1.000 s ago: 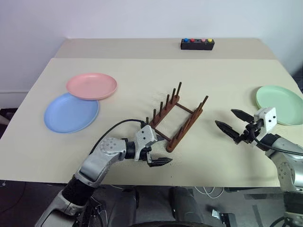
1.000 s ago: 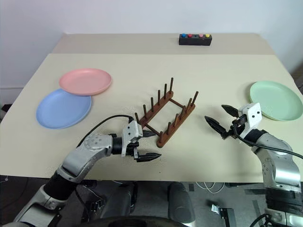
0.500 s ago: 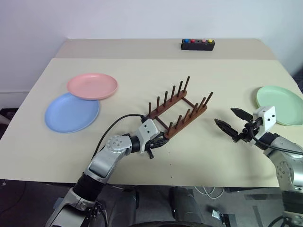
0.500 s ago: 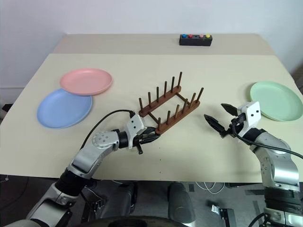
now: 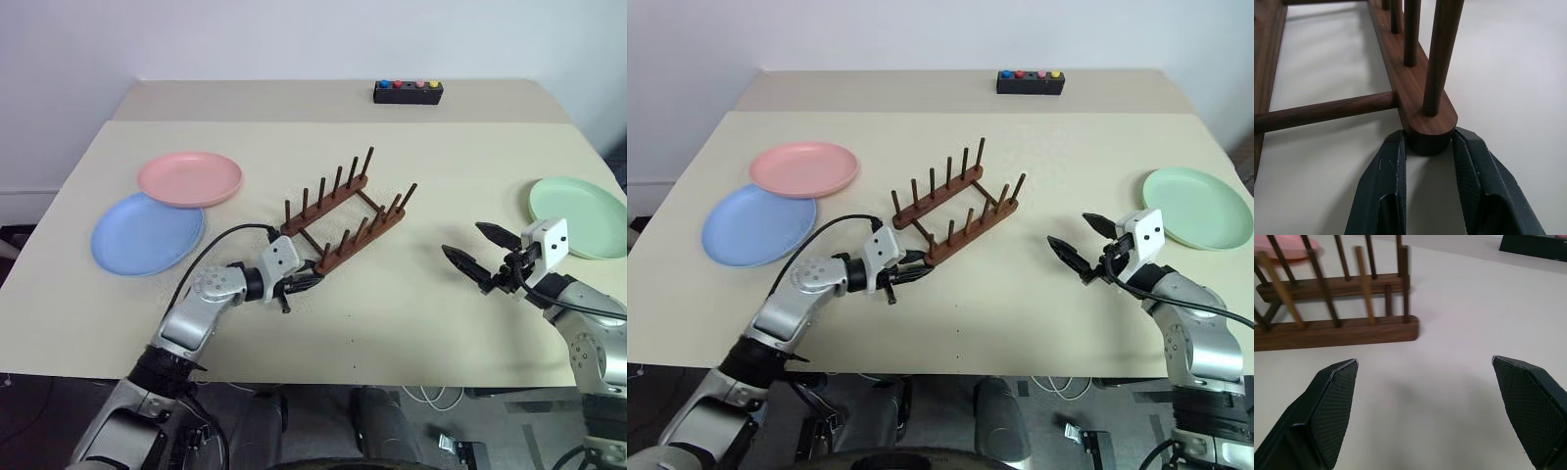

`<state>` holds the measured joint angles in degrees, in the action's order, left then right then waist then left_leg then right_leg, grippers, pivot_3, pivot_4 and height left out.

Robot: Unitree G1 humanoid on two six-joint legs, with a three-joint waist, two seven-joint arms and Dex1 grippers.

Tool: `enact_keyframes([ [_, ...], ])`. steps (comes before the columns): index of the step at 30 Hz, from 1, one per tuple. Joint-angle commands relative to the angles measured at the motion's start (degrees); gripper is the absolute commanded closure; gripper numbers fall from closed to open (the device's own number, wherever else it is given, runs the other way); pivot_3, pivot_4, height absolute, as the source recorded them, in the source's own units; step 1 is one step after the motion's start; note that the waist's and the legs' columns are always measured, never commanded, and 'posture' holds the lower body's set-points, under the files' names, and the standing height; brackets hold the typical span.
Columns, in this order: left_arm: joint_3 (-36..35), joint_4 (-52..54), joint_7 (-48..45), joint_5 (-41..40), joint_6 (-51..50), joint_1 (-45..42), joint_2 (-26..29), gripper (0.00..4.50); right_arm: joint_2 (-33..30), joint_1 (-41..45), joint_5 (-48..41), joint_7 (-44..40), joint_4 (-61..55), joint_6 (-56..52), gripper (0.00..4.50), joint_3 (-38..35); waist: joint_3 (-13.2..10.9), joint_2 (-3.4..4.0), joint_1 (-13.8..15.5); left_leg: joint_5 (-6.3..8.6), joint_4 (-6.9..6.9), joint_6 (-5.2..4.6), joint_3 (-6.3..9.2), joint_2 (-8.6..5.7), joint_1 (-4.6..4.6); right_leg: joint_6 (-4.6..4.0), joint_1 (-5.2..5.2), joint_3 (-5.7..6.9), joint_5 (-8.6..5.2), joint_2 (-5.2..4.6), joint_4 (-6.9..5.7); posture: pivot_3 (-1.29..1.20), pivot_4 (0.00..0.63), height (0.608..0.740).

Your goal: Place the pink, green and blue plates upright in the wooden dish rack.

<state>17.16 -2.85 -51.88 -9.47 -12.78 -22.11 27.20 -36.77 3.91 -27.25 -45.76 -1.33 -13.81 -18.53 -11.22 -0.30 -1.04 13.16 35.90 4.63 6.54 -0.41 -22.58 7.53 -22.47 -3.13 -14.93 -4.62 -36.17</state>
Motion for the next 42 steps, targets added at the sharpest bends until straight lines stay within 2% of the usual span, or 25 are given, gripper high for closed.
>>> enact_keyframes([
  [1, -0.6, -1.3, -8.3, -2.5, 2.4, -1.7, 2.1, 3.75, 0.2, -0.4, -0.5, 0.6, -3.3, 1.1, 0.00, -1.4, 0.0, 0.01, 0.0, 0.00, -0.01, 0.00, 0.00, 0.00, 0.00, 0.00, 0.00, 0.00, 0.00, 0.00, 0.00, 0.00, 0.150, 0.734],
  [11, 0.9, -7.3, -14.3, 0.1, 7.0, -5.3, 1.3, 3.75, 0.7, -2.0, -0.8, 2.0, -5.1, 1.0, 0.00, -1.6, 0.0, -0.01, 0.2, 0.00, 0.00, 0.00, 0.00, 0.00, -0.03, 0.00, 0.00, 0.00, -0.01, -0.01, 0.03, 0.00, 0.150, 0.734],
  [13, 0.0, -7.3, -14.6, -1.2, 5.2, -5.4, 0.7, 2.70, 0.7, -2.0, -0.9, 2.2, -5.4, 0.8, 0.00, -1.4, 0.0, -0.01, 0.2, 0.00, 0.00, 0.00, 0.00, 0.00, -0.03, 0.01, 0.01, 0.00, -0.01, -0.01, 0.03, 0.00, 0.150, 0.734],
  [14, -0.4, -7.0, -14.6, -1.6, 4.6, -5.2, 0.6, 2.42, 0.7, -2.0, -0.9, 2.4, -5.5, 0.8, 0.00, -1.4, 0.0, -0.01, 0.1, 0.00, 0.00, -0.01, 0.00, 0.00, -0.03, 0.01, 0.00, 0.00, -0.01, -0.01, 0.03, 0.00, 0.150, 0.734],
  [18, -1.0, -4.4, -12.7, -1.0, 4.9, -3.3, 0.5, 0.35, 0.8, -1.9, -0.9, 2.7, -5.9, 0.5, 0.00, -1.1, 0.0, -0.01, 0.1, 0.00, -0.01, -0.01, 0.01, 0.00, -0.03, 0.07, 0.00, 0.00, 0.02, 0.00, 0.01, 0.00, 0.150, 0.734],
  [19, -1.1, -2.9, -11.6, -0.9, 4.6, -2.2, 0.3, 0.02, 0.9, -1.6, -0.9, 2.8, -5.8, 0.4, 0.00, -0.9, 0.0, -0.01, 0.0, 0.00, -0.01, -0.01, 0.01, 0.00, -0.03, 0.07, 0.00, 0.00, 0.02, -0.01, 0.02, 0.00, 0.150, 0.734],
  [27, -1.2, -0.4, -0.6, 3.2, 2.7, 1.3, -2.9, 0.02, 1.4, -0.8, -0.7, 3.1, -5.8, 0.2, 0.00, 0.1, 0.0, -0.01, 0.3, 0.01, 0.03, -0.03, 0.01, 0.00, -0.02, 0.04, 0.04, -0.01, 0.00, -0.02, 0.02, 0.00, 0.150, 0.734],
  [30, -2.4, 1.3, 1.6, 1.7, 1.5, 2.9, -4.2, 0.91, 1.6, -0.5, -0.5, 3.3, -6.0, 0.0, 0.00, 0.5, 0.0, -0.01, 0.2, 0.01, 0.04, -0.03, 0.01, 0.00, -0.01, 0.04, 0.05, -0.01, 0.00, -0.02, 0.02, 0.00, 0.150, 0.734],
  [34, -2.5, 1.6, 1.3, 1.5, 2.4, 3.1, -4.1, 2.96, 1.4, -0.2, -0.5, 3.2, -5.8, -0.2, 0.00, 0.7, 0.0, -0.01, 0.2, 0.02, 0.02, -0.03, 0.01, 0.00, 0.01, 0.05, 0.04, 0.00, 0.01, -0.01, 0.01, 0.00, 0.150, 0.734],
  [36, -1.9, 1.1, 0.2, 1.8, 3.1, 2.6, -3.6, 3.74, 0.7, -0.4, -0.1, 2.8, -5.4, -0.1, 0.00, 0.6, 0.0, -0.01, 0.2, 0.01, 0.01, -0.03, 0.01, 0.00, 0.00, 0.04, 0.03, 0.00, 0.00, -0.01, 0.01, 0.00, 0.150, 0.734],
  [42, -0.5, -3.8, -6.7, 1.2, 7.8, -2.3, -3.2, 3.73, -3.8, -3.9, -0.9, -2.2, -4.5, -1.4, 0.00, -1.4, 0.0, -0.02, 0.6, 0.01, 0.03, -0.03, 0.02, -0.02, -0.04, 0.02, 0.03, 0.01, -0.02, -0.01, 0.03, 0.00, 0.150, 0.734],
])
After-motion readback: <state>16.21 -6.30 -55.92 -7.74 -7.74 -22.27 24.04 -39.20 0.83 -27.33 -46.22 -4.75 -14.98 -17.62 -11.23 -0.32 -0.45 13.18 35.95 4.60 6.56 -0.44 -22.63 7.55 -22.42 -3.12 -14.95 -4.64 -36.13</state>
